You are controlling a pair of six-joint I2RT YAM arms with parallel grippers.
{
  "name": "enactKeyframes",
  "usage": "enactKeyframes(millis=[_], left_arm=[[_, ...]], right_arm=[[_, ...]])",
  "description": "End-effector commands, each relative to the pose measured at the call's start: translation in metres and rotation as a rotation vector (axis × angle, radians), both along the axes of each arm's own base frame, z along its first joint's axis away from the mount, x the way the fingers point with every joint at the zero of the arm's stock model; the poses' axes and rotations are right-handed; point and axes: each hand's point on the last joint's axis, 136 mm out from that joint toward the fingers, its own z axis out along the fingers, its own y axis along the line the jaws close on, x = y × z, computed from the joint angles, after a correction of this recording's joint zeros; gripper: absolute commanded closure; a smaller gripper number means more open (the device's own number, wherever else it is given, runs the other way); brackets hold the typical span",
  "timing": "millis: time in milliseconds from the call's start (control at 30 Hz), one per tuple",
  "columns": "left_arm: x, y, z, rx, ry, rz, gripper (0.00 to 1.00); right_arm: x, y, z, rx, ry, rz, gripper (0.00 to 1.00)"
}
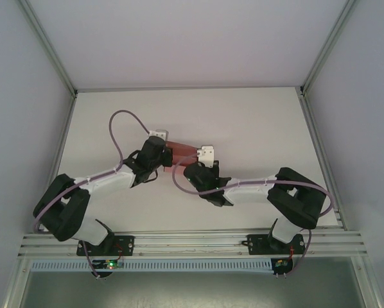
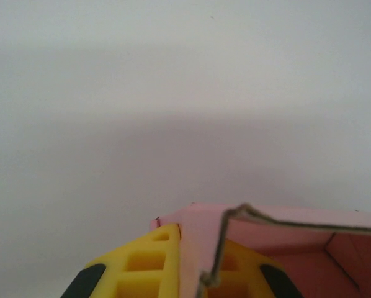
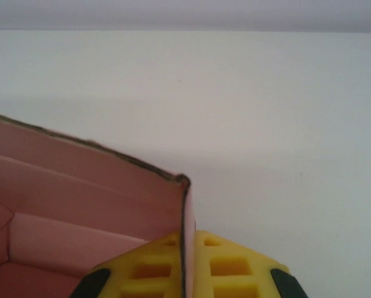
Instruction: Assemble paper box
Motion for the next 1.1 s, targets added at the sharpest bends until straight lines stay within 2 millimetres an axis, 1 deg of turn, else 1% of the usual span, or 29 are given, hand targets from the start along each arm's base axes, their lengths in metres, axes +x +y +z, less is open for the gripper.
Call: enactKeyframes(millis=[0,33,133,167,233,300,333,367,400,433,467,600,700,767,867,933,1000,1067], left_arm=[[-0.052,-0.032,-0.020,-0.058,0.093,-0.208,0.94],[-0.056,-0.029,-0.023,-0.053,0.097,-0.203,0.92],[-0.064,-0.019,-0.028,-0.034,0.114,-0.182,0.90],[-0.067,-0.015,-0.031,-0.023,0.123,-0.168,0.88],[-0.072,-0.011,-0.030,-0.013,0.136,-0.171,0.78],[-0.077,-0.009,-0.024,-0.020,0.142,-0.173,0.74],[-0.080,-0.009,-0.018,-0.032,0.139,-0.179,0.69],[-0.082,-0.007,-0.011,-0.047,0.137,-0.171,0.59],[-0.085,-0.006,-0.004,-0.057,0.130,-0.172,0.43],[-0.088,-0.004,0.001,-0.064,0.126,-0.170,0.23],[-0.090,0.002,0.004,-0.059,0.120,-0.153,0.00],[-0.106,0.031,0.004,-0.001,0.162,-0.074,0.00],[-0.120,0.044,0.014,-0.016,0.191,-0.037,0.00],[-0.126,0.050,0.029,-0.055,0.186,-0.006,0.00],[-0.125,0.070,0.053,-0.114,0.149,0.135,0.00],[-0.122,0.075,0.068,-0.177,0.126,0.198,0.00],[-0.121,0.072,0.077,-0.255,0.146,0.245,0.00],[-0.118,0.073,0.075,-0.267,0.180,0.296,0.00]], right_arm=[[-0.023,0.039,0.018,0.047,-0.097,0.207,1.00],[-0.028,0.041,0.015,0.026,-0.105,0.235,1.00],[-0.037,0.039,0.003,-0.002,-0.097,0.269,1.00],[-0.040,0.039,0.000,-0.010,-0.093,0.281,1.00],[-0.043,0.036,-0.001,-0.040,-0.107,0.289,1.00],[-0.045,0.035,0.000,-0.090,-0.128,0.298,1.00],[-0.046,0.034,0.001,-0.115,-0.132,0.302,1.00],[-0.047,0.033,0.002,-0.135,-0.136,0.308,1.00],[-0.048,0.033,0.002,-0.149,-0.137,0.314,1.00],[-0.048,0.031,0.001,-0.161,-0.136,0.313,1.00],[-0.049,0.030,0.000,-0.171,-0.136,0.315,1.00],[-0.051,0.027,-0.008,-0.221,-0.122,0.329,1.00],[-0.052,0.025,-0.015,-0.255,-0.113,0.332,1.00],[-0.055,0.028,-0.017,-0.273,-0.113,0.348,1.00],[-0.060,0.031,-0.020,-0.306,-0.126,0.379,1.00],[-0.064,0.031,-0.024,-0.328,-0.126,0.389,0.98],[-0.068,0.030,-0.028,-0.352,-0.120,0.399,0.97],[-0.070,0.027,-0.032,-0.359,-0.119,0.397,0.96]])
